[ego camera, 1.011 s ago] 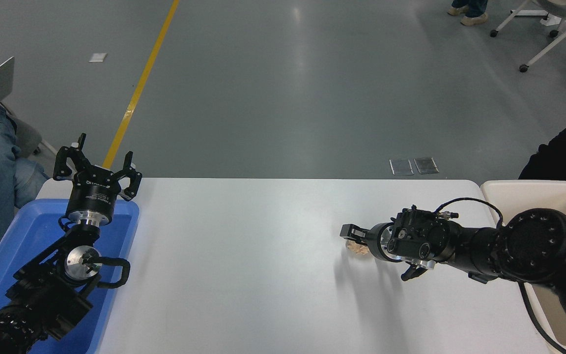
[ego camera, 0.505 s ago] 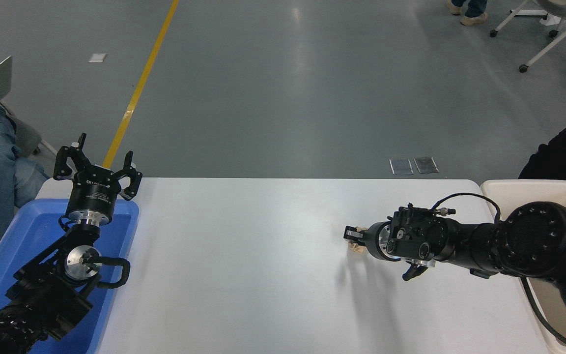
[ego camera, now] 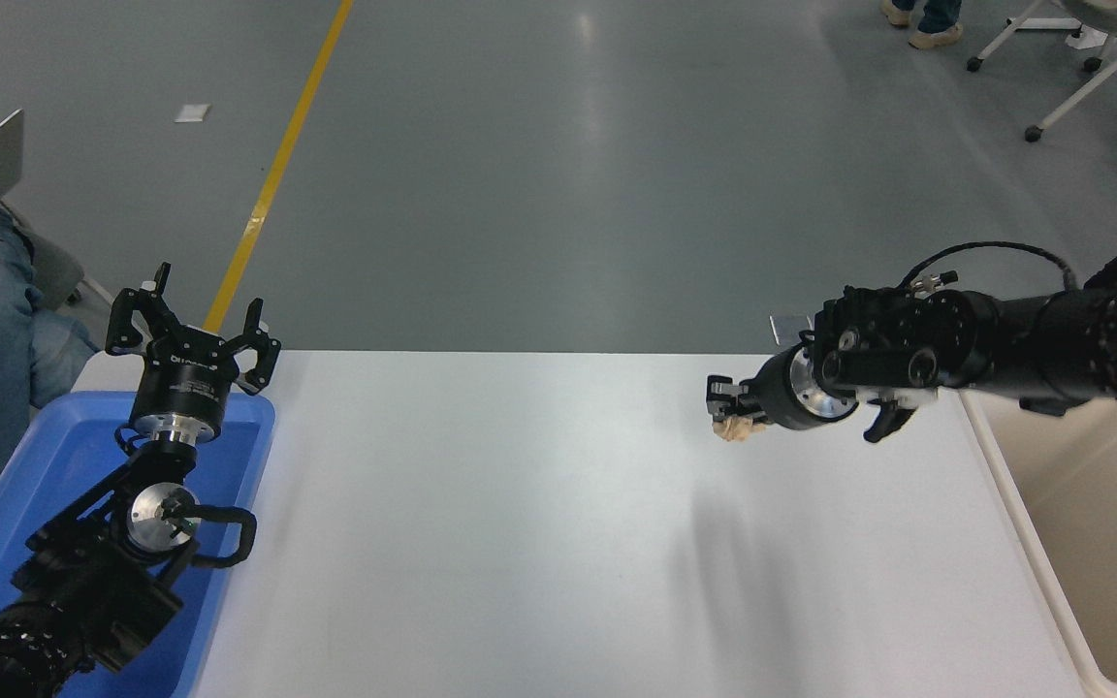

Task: Pick up paper ball place in dustbin

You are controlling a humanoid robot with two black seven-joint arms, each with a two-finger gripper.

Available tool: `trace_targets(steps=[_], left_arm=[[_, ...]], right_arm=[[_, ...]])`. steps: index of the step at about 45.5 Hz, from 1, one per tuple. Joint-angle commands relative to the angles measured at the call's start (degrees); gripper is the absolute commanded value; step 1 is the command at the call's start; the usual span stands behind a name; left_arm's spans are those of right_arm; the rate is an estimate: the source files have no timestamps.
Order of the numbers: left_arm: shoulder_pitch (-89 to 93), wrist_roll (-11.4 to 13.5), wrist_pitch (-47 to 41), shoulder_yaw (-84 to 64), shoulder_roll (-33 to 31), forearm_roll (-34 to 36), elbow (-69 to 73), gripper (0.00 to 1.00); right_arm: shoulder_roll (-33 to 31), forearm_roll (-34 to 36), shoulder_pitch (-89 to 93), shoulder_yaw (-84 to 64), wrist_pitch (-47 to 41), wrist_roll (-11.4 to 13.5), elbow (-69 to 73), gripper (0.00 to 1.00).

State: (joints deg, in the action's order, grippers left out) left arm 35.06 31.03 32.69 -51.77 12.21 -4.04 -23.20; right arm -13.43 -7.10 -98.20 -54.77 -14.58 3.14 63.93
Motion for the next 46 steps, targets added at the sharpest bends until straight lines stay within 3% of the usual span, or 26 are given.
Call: trace_targets(steps=[1, 13, 28, 46], left_arm=[[0.00, 0.00, 0.00, 0.00, -0.08, 0.00, 0.00, 0.99], [0.00, 0.00, 0.00, 0.00, 0.01, 0.00, 0.08, 0.99], [-0.08, 0.00, 0.00, 0.00, 0.01, 0.00, 0.00, 0.99], [-0.08, 0.00, 0.00, 0.00, 0.01, 0.00, 0.00, 0.99]], right_arm=[[-7.22, 0.07, -13.32, -1.74, -4.93, -0.06, 6.55, 0.00], [-14.34, -0.02, -21.16, -1.39, -9.50, -0.15, 7.79, 0.00], [-14.87, 0.60, -19.93, -2.00, -8.71, -0.06, 5.42, 0.00], [-20.23, 1.47, -0.26, -0.86, -8.10, 0.12, -21.64, 0.00]])
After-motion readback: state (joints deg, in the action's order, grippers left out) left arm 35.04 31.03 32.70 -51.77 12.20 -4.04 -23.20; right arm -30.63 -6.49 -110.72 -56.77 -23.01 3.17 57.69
